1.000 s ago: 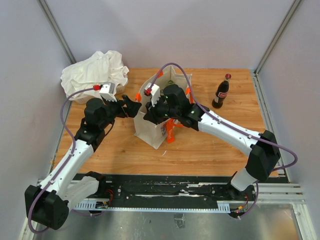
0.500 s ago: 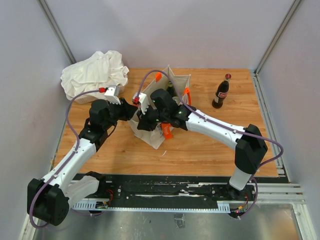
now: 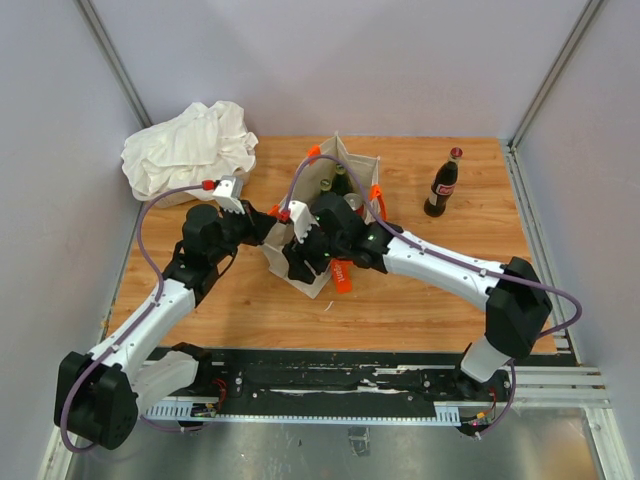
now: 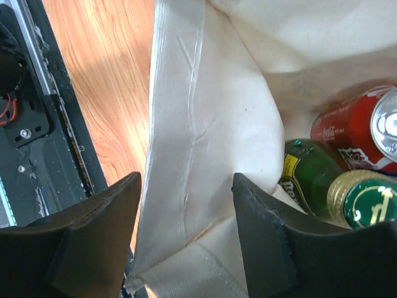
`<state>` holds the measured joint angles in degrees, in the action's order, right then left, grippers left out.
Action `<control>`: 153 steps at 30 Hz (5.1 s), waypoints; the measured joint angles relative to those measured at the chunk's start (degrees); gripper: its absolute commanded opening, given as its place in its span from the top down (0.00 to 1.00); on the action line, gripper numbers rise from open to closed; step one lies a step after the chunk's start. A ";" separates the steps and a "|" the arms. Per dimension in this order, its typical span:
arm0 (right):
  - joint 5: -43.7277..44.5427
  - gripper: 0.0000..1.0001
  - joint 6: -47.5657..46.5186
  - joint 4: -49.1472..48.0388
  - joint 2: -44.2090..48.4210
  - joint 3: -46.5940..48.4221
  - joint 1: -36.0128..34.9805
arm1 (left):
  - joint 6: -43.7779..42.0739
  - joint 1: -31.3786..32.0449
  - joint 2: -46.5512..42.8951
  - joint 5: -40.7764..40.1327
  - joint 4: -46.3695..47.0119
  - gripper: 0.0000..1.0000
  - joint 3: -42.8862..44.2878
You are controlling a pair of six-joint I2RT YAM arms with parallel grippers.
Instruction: Take the beverage out of the canvas bag
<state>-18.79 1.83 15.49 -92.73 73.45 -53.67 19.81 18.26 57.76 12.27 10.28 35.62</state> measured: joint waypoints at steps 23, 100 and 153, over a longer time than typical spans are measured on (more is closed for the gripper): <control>7.23 0.99 0.13 0.79 4.81 -7.78 1.66 | 0.68 0.31 3.06 -3.58 1.01 1.00 -0.70; 8.04 0.90 8.48 3.04 14.88 -7.72 4.13 | -0.52 2.49 0.59 -8.61 -4.39 0.58 -1.01; 7.89 0.44 7.26 6.29 6.10 -7.08 3.80 | -0.02 4.39 2.21 2.43 -15.45 1.00 -2.25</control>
<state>-10.90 9.08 21.78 -86.63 66.37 -49.87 19.79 22.65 59.96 14.70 -5.17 33.36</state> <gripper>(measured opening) 0.508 0.111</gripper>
